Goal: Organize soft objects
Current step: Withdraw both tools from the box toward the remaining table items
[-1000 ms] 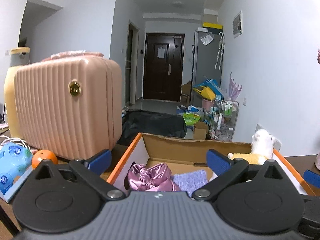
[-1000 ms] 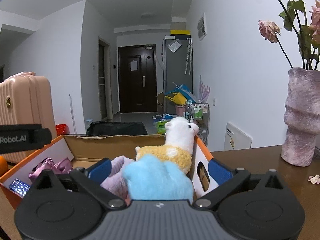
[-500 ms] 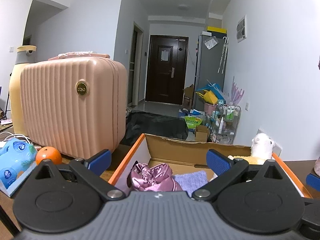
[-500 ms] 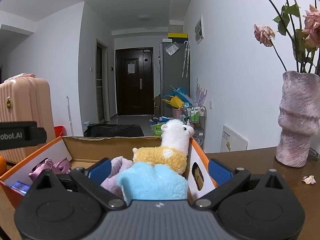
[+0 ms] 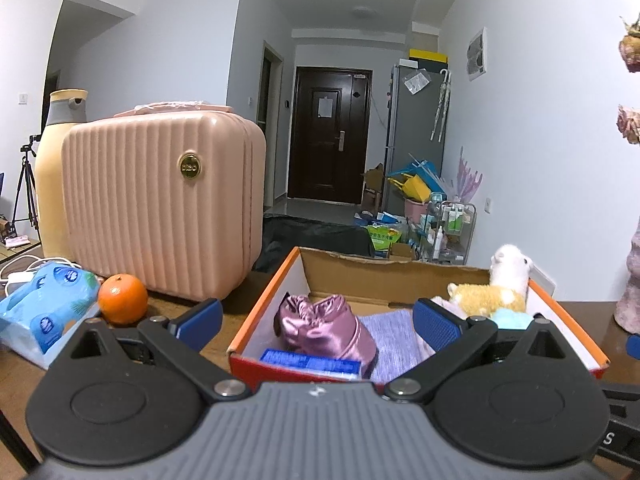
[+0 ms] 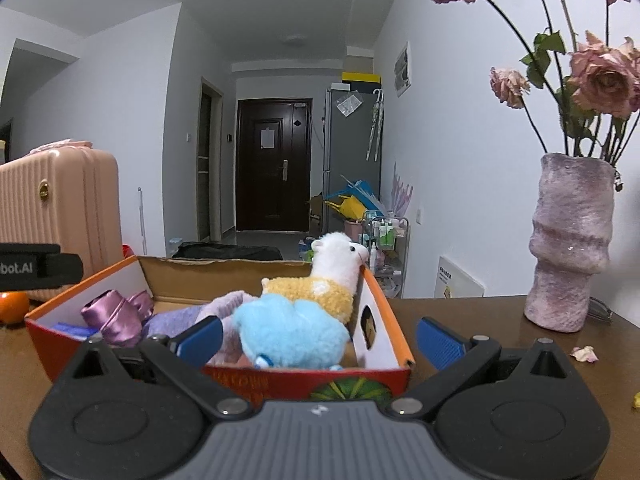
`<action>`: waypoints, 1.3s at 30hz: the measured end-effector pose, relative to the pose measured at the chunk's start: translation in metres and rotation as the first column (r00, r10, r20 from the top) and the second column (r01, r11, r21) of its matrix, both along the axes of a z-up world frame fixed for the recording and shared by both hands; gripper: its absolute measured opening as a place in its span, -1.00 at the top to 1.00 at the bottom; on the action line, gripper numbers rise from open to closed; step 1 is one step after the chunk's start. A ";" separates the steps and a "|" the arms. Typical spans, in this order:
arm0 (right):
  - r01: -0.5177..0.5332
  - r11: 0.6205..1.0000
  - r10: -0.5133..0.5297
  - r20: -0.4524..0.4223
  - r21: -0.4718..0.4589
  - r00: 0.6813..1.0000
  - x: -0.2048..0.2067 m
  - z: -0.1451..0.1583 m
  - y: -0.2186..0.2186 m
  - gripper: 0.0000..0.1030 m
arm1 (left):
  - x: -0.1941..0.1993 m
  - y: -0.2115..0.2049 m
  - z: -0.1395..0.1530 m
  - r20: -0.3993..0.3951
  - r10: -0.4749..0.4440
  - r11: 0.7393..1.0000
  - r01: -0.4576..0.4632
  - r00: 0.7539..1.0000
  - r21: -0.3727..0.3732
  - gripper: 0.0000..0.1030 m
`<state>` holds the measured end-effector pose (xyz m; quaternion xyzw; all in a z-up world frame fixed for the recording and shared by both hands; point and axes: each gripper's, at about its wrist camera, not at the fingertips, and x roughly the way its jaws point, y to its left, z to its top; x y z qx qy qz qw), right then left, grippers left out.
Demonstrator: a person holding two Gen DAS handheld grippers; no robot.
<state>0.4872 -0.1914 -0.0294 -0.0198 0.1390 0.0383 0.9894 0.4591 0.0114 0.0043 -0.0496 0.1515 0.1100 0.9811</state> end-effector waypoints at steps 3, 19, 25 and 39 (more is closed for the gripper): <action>0.000 1.000 0.000 -0.005 -0.004 1.000 -0.011 -0.001 -0.005 -1.00 | -0.012 -0.002 -0.001 -0.008 -0.009 1.000 0.009 1.000 0.005 -1.00; -0.006 1.000 0.005 -0.057 -0.024 0.998 -0.070 -0.005 -0.027 -1.00 | -0.074 -0.012 -0.010 -0.064 -0.046 0.999 0.048 0.997 0.026 -1.00; -0.012 0.999 0.010 -0.083 -0.029 0.996 -0.089 -0.007 -0.037 -1.00 | -0.093 -0.018 -0.016 -0.112 -0.079 0.996 0.081 0.991 0.020 -1.00; -0.007 0.999 0.003 -0.100 -0.034 0.995 -0.106 -0.008 -0.052 -1.00 | -0.115 -0.040 -0.030 -0.193 -0.128 0.990 0.137 0.973 0.039 -1.00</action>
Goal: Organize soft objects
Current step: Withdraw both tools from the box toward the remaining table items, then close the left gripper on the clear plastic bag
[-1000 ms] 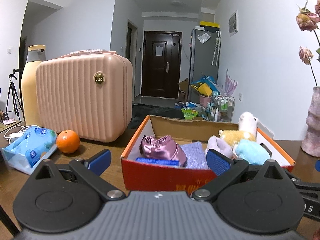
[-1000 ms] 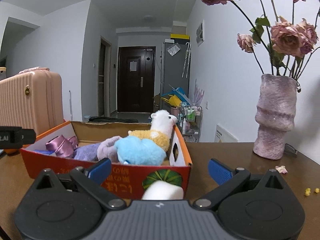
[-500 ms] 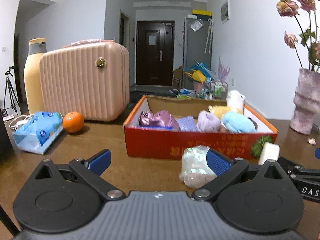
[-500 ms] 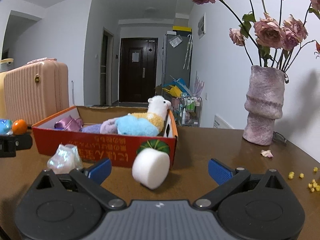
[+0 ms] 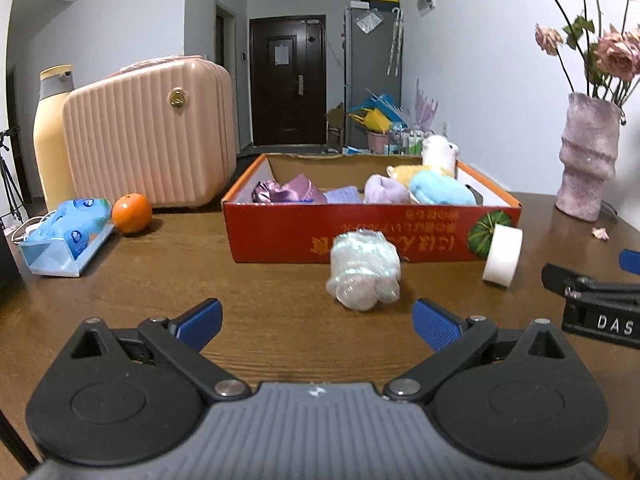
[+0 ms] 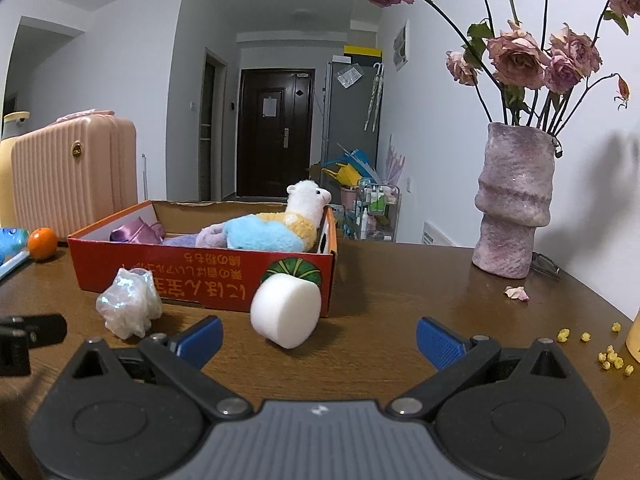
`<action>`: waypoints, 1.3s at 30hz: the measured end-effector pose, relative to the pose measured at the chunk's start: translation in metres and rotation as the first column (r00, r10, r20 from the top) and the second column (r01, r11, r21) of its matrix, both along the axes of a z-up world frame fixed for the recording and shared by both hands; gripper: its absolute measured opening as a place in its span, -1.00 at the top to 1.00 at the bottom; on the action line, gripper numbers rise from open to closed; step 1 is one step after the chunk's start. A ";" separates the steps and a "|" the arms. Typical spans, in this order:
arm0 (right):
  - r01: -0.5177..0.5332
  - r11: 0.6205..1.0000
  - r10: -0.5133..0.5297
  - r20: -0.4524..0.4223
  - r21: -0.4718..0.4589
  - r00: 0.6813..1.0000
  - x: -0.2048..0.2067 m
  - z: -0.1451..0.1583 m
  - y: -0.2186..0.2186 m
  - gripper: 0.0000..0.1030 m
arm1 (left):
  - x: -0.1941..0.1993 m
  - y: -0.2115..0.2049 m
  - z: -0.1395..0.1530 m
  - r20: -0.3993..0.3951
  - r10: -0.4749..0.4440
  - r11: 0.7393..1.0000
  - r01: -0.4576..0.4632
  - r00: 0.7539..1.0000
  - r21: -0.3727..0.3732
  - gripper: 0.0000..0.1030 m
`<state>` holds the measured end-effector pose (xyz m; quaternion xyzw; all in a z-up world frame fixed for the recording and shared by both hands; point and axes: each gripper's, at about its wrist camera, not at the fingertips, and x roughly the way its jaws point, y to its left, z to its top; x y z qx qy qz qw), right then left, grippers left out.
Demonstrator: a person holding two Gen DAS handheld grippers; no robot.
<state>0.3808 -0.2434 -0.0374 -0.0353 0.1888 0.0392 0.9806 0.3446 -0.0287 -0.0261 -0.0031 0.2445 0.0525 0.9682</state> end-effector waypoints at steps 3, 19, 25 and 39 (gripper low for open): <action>0.000 1.000 0.000 -0.006 0.005 1.000 0.001 0.000 -0.003 -1.00 | 0.002 -0.004 -0.002 -0.005 -0.006 1.000 0.006 1.000 0.012 -1.00; 0.043 0.999 -0.043 -0.025 -0.006 0.999 0.018 -0.004 -0.033 -1.00 | 0.054 -0.021 -0.014 -0.059 -0.016 1.000 0.015 0.998 -0.023 -1.00; 0.062 0.998 -0.062 -0.032 -0.017 0.998 0.027 -0.006 -0.044 -1.00 | 0.075 -0.020 -0.017 -0.076 -0.006 1.000 0.005 0.997 -0.012 -1.00; 0.079 0.997 -0.079 -0.083 0.004 0.993 0.043 -0.010 -0.061 -1.00 | 0.117 -0.016 -0.019 -0.082 -0.069 0.997 0.071 0.994 0.017 -0.82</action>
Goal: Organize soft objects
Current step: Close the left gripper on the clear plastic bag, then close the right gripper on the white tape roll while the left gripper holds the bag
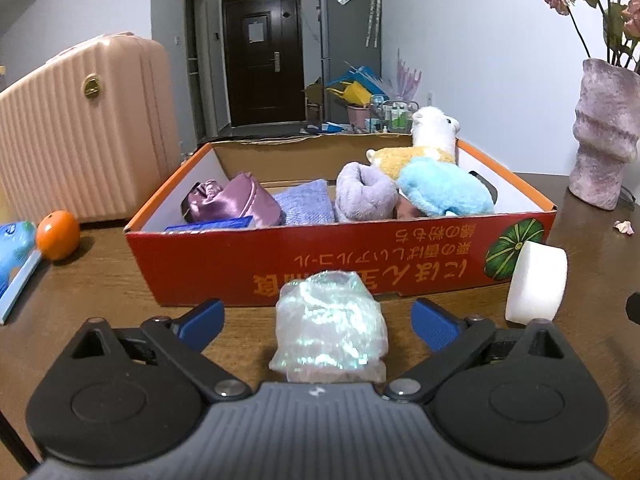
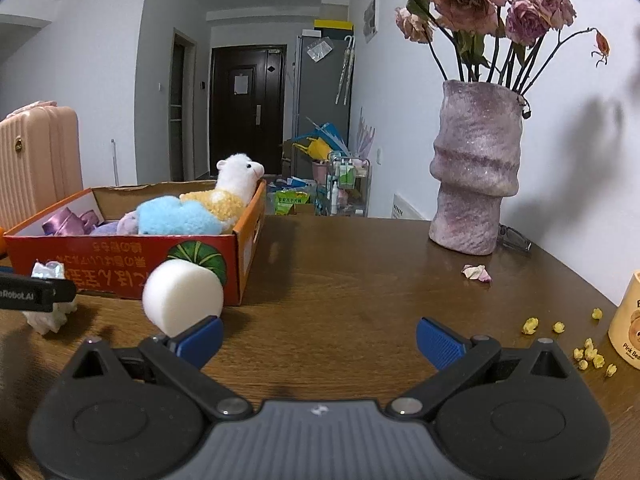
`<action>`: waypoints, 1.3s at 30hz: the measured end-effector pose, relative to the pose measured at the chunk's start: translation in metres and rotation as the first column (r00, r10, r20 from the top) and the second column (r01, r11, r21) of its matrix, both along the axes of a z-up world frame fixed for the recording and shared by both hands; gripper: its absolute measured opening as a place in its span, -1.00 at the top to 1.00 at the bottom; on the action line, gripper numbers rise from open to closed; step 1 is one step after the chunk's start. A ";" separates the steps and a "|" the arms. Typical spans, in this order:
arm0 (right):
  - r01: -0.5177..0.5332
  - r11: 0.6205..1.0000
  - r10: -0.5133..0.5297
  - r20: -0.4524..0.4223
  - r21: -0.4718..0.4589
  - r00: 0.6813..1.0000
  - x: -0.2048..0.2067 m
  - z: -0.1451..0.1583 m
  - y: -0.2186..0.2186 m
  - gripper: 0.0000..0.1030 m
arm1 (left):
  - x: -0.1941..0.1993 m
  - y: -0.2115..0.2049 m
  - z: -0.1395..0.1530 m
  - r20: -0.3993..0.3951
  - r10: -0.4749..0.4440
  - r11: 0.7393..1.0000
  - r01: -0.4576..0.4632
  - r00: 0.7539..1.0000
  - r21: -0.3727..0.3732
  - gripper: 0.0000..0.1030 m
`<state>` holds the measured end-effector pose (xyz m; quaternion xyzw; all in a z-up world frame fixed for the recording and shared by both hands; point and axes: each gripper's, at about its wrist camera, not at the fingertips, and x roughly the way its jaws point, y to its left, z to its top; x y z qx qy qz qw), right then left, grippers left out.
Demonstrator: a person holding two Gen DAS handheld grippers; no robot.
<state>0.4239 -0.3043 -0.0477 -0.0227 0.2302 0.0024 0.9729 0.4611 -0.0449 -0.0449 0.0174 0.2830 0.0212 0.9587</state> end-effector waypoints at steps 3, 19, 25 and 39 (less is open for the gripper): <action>-0.003 1.000 0.003 -0.013 0.008 1.000 0.002 -0.002 0.000 -1.00 | 0.007 0.000 -0.002 -0.022 -0.020 1.000 0.020 1.000 0.004 -0.41; 0.013 1.000 -0.013 -0.021 0.009 1.000 0.003 -0.003 -0.001 -1.00 | 0.007 0.011 -0.001 -0.034 -0.006 0.999 0.004 0.999 -0.041 0.10; 0.027 0.999 -0.027 -0.011 0.045 1.000 0.003 -0.001 0.008 -1.00 | 0.000 0.013 0.006 0.008 0.005 0.999 -0.005 1.000 -0.037 0.10; 0.021 0.996 -0.018 -0.030 0.091 0.999 0.021 0.000 0.075 -1.00 | -0.022 0.040 0.017 0.057 0.041 0.998 -0.038 0.998 -0.053 0.10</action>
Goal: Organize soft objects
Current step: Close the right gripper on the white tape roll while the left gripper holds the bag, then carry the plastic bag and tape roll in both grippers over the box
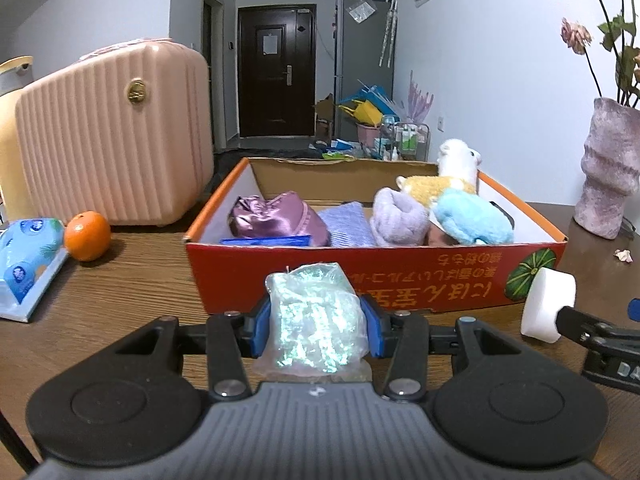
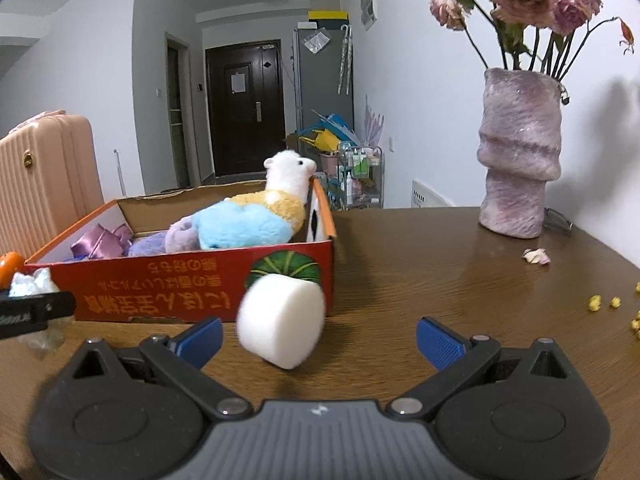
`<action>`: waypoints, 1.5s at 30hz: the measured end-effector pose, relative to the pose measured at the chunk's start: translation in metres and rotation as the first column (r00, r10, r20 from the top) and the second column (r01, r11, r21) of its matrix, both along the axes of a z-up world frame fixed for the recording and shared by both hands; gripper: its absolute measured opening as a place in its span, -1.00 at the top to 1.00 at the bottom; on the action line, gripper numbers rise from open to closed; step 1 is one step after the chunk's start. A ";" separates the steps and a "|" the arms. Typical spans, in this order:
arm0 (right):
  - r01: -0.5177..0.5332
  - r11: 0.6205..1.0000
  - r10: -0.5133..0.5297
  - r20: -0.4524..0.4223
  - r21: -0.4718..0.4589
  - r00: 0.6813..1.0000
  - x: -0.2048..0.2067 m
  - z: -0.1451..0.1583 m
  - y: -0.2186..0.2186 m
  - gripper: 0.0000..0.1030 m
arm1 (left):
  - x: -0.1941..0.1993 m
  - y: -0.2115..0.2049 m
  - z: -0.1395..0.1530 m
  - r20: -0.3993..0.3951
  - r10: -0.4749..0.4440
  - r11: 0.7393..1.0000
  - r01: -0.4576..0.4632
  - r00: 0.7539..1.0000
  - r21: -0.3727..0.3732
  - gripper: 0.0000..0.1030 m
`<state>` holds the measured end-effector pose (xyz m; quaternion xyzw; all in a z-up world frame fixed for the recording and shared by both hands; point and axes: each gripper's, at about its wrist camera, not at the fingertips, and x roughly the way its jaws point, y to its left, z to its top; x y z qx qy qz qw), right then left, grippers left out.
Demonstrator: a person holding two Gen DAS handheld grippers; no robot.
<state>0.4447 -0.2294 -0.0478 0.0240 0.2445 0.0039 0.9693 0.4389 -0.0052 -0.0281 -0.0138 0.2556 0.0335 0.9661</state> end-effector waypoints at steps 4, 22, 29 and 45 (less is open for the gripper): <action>0.033 0.999 -0.033 -0.016 0.013 0.999 0.011 -0.003 0.010 -1.00 | -0.005 0.013 0.002 0.012 0.014 1.000 -0.014 1.000 0.001 0.10; 0.082 0.997 -0.082 -0.138 -0.002 0.987 0.051 -0.017 0.038 0.32 | -0.006 0.060 0.004 0.019 0.069 0.998 -0.069 0.997 -0.007 0.10; 0.090 0.995 -0.084 -0.133 0.039 0.988 0.043 -0.016 0.031 0.45 | -0.006 0.060 0.004 0.024 0.064 0.998 -0.063 0.998 -0.007 0.10; -0.116 0.993 0.114 0.068 0.034 0.991 0.005 0.010 0.063 0.45 | -0.015 0.058 0.019 0.080 0.052 0.998 -0.049 0.995 -0.036 0.10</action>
